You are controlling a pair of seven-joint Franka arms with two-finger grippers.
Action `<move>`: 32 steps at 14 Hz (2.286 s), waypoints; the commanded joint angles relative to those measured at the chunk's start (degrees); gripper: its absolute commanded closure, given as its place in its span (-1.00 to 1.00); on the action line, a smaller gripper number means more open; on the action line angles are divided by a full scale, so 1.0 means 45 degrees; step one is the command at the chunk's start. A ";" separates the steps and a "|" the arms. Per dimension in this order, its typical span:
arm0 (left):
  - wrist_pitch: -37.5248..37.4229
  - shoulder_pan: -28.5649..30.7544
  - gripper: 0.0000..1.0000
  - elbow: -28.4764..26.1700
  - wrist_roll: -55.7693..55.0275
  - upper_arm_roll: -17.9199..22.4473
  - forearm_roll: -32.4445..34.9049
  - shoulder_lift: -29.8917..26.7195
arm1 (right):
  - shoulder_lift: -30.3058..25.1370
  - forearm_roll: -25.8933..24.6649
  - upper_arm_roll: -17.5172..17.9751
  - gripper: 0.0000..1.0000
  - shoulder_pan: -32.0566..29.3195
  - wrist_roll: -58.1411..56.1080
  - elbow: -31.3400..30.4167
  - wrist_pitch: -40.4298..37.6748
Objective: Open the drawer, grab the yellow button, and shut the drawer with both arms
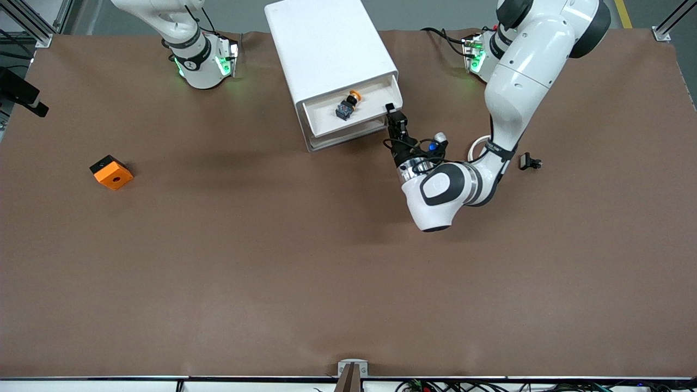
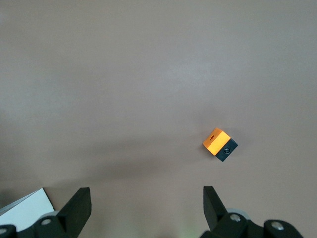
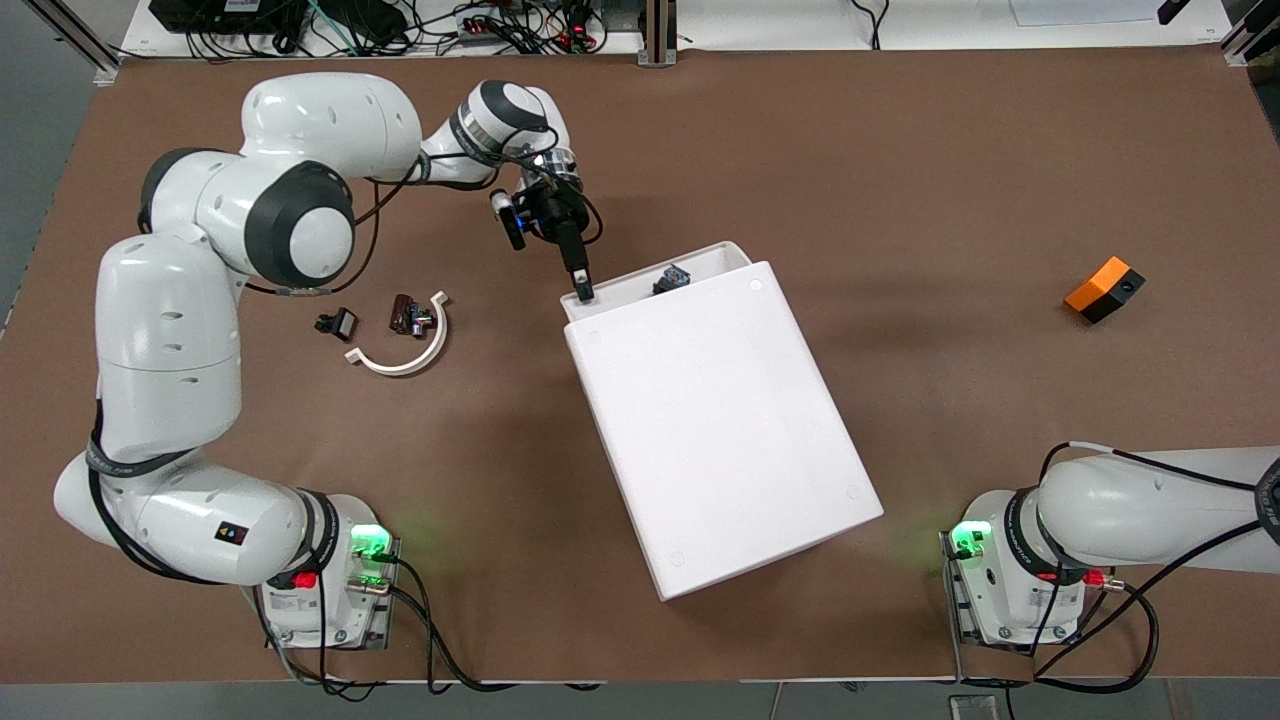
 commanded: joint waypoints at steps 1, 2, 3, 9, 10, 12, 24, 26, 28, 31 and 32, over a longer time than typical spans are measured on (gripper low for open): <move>-0.0332 0.0625 0.76 0.0261 0.0017 0.0090 0.0184 -0.0010 | 0.1244 -0.0046 0.0278 -1.00 0.0073 -0.0072 0.0716 -0.0145; -0.0332 0.0703 0.75 0.0262 0.0017 0.0090 0.0184 -0.0010 | 0.1265 -0.0047 0.0279 -1.00 0.0171 -0.0092 0.0756 -0.0126; -0.0332 0.0820 0.75 0.0262 -0.0002 0.0090 0.0184 -0.0010 | 0.1382 -0.0028 0.0279 -1.00 0.0172 -0.0093 0.0737 -0.0087; -0.0332 0.1192 0.69 0.0457 -0.0061 0.0090 0.0184 -0.0010 | 0.2809 0.0050 0.0317 -1.00 0.1166 0.1164 0.0815 -0.0847; -0.0332 0.1231 0.69 0.0457 -0.0061 0.0090 0.0184 0.0010 | 0.2789 0.0225 0.0376 -1.00 0.1304 0.2801 0.0815 -0.0926; -0.0332 0.1231 0.69 0.0457 -0.0061 0.0090 0.0184 0.0107 | 0.2789 0.0906 0.0552 -1.00 0.1985 0.6022 0.0971 -0.1102; -0.0429 0.1270 -1.00 0.0457 0.0017 0.0090 0.0125 0.0147 | 0.2497 0.2160 0.0552 -1.00 0.7043 1.2053 0.0914 -0.0148; -0.0566 0.1503 -1.00 0.0747 0.0385 -0.0007 0.0164 0.0049 | 0.2516 0.2141 0.0552 -1.00 0.8018 1.3901 0.0700 0.0398; -0.0858 0.1563 -1.00 0.1275 0.1476 -0.0027 0.0339 -0.0029 | 0.2516 0.2101 0.0552 -1.00 0.9326 1.5912 0.0096 0.1684; -0.0879 0.1602 -1.00 0.1512 0.3991 -0.0105 0.1567 -0.0593 | 0.2632 0.2023 0.0552 -1.00 1.0930 1.7521 -0.0297 0.2743; -0.0879 0.1583 -1.00 0.1551 0.5162 -0.0163 0.1938 -0.0808 | 0.2730 0.2004 0.0552 -1.00 1.1340 1.7931 -0.0337 0.3113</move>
